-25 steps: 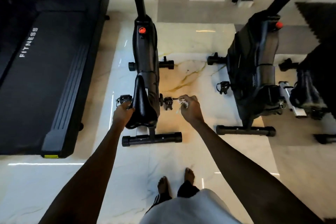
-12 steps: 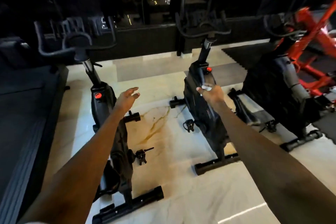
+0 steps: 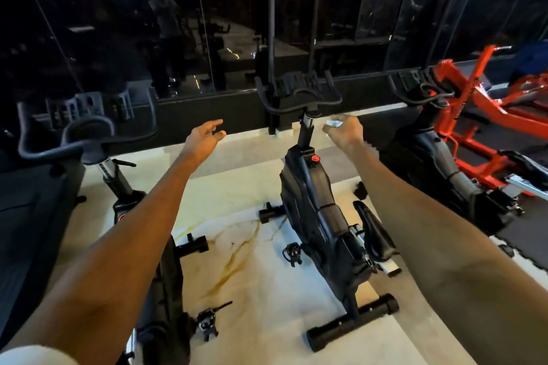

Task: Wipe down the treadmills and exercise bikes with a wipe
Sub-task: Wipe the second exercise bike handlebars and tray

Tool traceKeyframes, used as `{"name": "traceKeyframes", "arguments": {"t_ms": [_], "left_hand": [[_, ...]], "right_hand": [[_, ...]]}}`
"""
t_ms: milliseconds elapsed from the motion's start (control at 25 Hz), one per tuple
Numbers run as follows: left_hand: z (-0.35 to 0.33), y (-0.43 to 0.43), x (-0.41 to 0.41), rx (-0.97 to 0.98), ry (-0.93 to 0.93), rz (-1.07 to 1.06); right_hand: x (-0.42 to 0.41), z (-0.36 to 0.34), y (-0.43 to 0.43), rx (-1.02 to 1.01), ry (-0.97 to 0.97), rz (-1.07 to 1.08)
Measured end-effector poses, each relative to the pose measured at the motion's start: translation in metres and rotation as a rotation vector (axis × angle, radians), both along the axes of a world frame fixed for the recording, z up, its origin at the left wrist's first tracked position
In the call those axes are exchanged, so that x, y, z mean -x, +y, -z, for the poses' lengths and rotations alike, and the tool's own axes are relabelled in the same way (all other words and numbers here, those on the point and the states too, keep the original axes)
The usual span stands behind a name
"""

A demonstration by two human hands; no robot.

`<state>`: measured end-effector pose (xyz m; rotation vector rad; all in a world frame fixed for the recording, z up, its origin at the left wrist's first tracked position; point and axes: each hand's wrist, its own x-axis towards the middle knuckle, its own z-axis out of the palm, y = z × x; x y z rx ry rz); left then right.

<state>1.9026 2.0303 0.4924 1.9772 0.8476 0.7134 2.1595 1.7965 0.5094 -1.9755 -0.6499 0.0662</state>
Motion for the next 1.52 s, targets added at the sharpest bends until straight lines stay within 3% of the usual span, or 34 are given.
{"name": "traceKeyframes", "arguments": {"t_ms": [520, 1040, 1240, 1360, 1520], "left_hand": [[-0.029, 0.160, -0.154, -0.067, 0.001, 0.106], [0.012, 0.325, -0.333, -0.058, 0.064, 0.112], [0.038, 0.382, -0.390, -0.045, 0.109, 0.135], [0.059, 0.416, -0.428, -0.062, 0.152, 0.185], [0.084, 0.442, -0.470, -0.287, 0.244, 0.330]], "right_hand": [[-0.133, -0.023, 0.149, -0.084, -0.020, 0.051], [-0.316, 0.022, 0.322, -0.039, 0.004, 0.034], [-0.365, 0.050, 0.374, 0.098, -0.029, 0.057], [-0.393, 0.080, 0.404, 0.332, -0.212, -0.005], [-0.405, 0.116, 0.425, 0.543, -0.377, -0.115]]}}
